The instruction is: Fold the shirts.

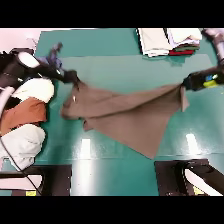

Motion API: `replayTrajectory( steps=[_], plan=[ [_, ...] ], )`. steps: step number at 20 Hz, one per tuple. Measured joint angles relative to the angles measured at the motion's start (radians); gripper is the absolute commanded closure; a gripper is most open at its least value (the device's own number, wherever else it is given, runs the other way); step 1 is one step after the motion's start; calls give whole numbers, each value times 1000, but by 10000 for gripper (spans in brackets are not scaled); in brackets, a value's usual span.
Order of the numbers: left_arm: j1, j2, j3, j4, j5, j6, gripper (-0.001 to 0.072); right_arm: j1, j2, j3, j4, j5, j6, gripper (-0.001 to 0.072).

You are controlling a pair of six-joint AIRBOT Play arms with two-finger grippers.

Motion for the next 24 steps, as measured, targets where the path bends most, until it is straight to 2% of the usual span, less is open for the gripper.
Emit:
replayTrajectory(
  steps=[8, 13, 18, 21, 24],
  plan=[
    [1, 470, 439, 189, -9, -21, 684, 0, 5, 558, -6, -47, 0, 698],
    [0, 671, 512, 259, 7, -72, 684, 0, 66, 642, -70, -84, 7, 700],
    [0, 671, 507, 344, -44, -131, 683, 0, 69, 666, -140, -111, 29, 700],
    [0, 583, 449, 364, -122, -144, 683, 0, -24, 710, -154, -69, 33, 700],
    [0, 454, 329, 370, -166, -152, 683, 0, -136, 628, -128, -40, 31, 698]
  ],
)
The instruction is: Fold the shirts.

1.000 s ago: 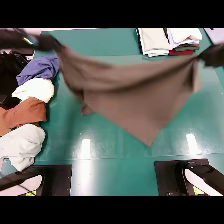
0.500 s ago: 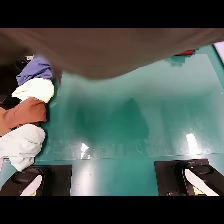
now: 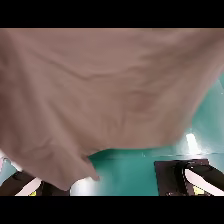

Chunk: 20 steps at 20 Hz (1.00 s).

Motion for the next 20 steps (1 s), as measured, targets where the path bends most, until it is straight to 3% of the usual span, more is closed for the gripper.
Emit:
replayTrajectory(
  steps=[3, 6, 7, 8, 9, 10, 13, 16, 20],
  plan=[
    [0, -152, -160, -9, -1, -1, 682, 0, -130, -135, 29, 8, -13, 698],
    [0, -314, -273, -11, 78, 0, 679, 0, -286, -225, 45, -32, -23, 697],
    [0, -361, -291, -11, 103, 2, 491, 0, -338, -233, 56, -46, -25, 697],
    [0, -401, -304, -11, 125, 4, 321, 0, -392, -230, 71, -61, -28, 645],
    [0, -434, -313, -11, 150, 4, 323, 0, -438, -214, 88, -72, -34, 476],
    [0, -457, -320, -11, 166, 4, 323, 0, -486, -188, 106, -84, -40, 363],
    [10, -494, -308, -6, 182, 4, 322, -7, -589, -90, 147, -84, -50, 363],
    [73, -482, -278, 5, 105, 4, 322, -39, -596, -71, 172, -33, -70, 364],
    [188, -372, -383, -27, 8, 13, 322, -156, -450, -314, 241, 43, -112, 364]
  ],
)
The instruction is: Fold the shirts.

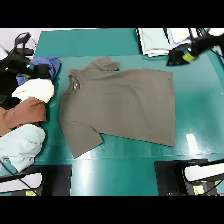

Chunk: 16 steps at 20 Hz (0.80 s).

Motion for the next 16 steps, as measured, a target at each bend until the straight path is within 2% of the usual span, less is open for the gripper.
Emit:
replayTrajectory(
  steps=[1, 2, 3, 6, 8, 10, 13, 16],
  plan=[
    [18, 37, -51, -8, -11, 3, 322, -40, 55, -101, 16, 12, -5, 359],
    [32, 76, -115, -11, -21, 4, 322, -80, 112, -206, 31, 21, -9, 252],
    [41, 113, -174, -17, -28, 6, 321, -121, 169, -316, 39, 28, -12, 191],
    [57, 208, -342, -39, -25, 9, 322, -251, 346, -666, 56, 39, -19, 212],
    [61, 240, -412, -60, -20, 10, 322, -325, 441, -867, 61, 43, -22, 268],
    [64, 258, -449, -82, -12, 13, 322, -375, 515, -1028, 68, 39, -24, 268],
    [66, 269, -475, -105, 2, 15, 322, -410, 589, -1186, 71, 23, -25, 268],
    [66, 274, -486, -116, 8, 18, 322, -423, 610, -1252, 72, 3, -21, 280]
  ],
)
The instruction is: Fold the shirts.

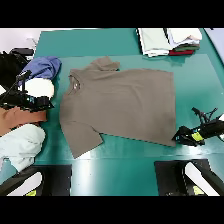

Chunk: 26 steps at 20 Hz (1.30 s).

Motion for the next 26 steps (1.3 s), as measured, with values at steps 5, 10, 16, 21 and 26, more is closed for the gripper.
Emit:
replayTrajectory(
  steps=[5, 10, 16, 21, 26],
  plan=[
    [0, 2, -5, -6, 12, 2, 322, -2, -58, -23, 29, -27, 4, 444],
    [0, 2, -5, -8, 18, 6, 321, 111, -84, -27, 78, -82, -12, 699],
    [0, -13, -8, 0, 33, 29, 320, 289, -72, 64, 24, -91, 14, 699],
    [0, -136, -20, -6, 25, 51, 129, 343, -31, 179, -1, -63, 37, 699],
    [0, -243, -58, -56, -15, 61, 131, 355, -40, 231, -6, -44, 42, 699]
  ],
)
